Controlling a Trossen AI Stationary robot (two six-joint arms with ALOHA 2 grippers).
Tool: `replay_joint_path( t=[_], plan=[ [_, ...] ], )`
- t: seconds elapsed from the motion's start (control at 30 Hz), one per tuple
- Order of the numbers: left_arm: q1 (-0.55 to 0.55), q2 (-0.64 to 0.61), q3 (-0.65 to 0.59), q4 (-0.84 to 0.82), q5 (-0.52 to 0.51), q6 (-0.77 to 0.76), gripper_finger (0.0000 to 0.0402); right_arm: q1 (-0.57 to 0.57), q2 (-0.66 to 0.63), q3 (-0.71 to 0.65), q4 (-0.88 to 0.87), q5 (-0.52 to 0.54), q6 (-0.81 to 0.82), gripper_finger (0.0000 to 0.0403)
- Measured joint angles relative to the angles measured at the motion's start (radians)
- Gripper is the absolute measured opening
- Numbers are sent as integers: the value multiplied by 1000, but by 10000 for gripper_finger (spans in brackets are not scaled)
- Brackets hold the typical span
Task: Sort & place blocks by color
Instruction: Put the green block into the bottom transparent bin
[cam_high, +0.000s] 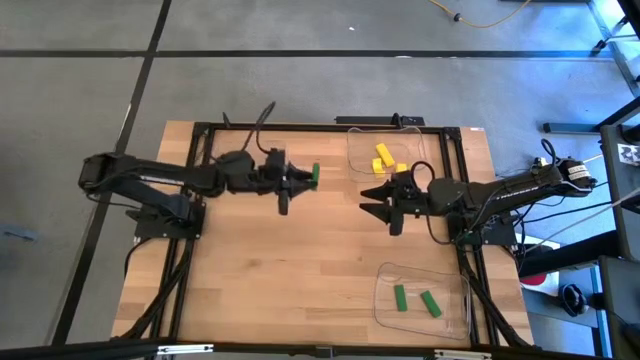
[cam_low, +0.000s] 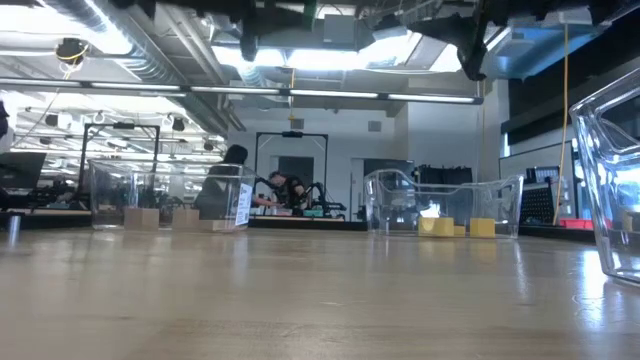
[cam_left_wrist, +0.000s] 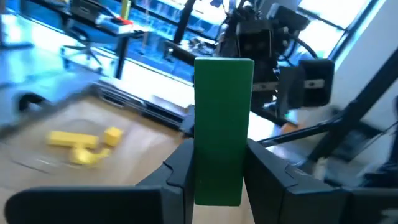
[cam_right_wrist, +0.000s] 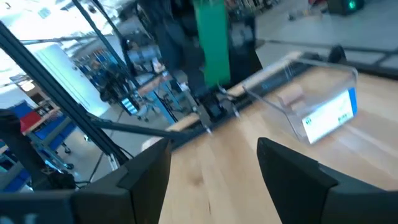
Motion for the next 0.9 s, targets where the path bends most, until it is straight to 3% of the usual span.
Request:
replay_joint_path(
  t=[0.1, 0.2, 0.4, 0.57, 0.9],
  plan=[
    [-30, 51, -58, 151, -9, -70, 93, 0, 0, 0, 26, 0, -42, 242],
    [-62, 81, -69, 198, -41, -84, 93, 0, 0, 0, 29, 2, -55, 242],
    [-93, 123, -28, 201, -73, -82, 93, -1, 21, 4, 54, 8, -55, 242],
    [-109, 222, 49, 170, -71, -76, 93, 0, 117, 77, 50, 8, -131, 242],
    [-125, 332, 176, 172, -10, -50, 93, 0, 257, 186, 52, -17, -149, 242]
  ],
)
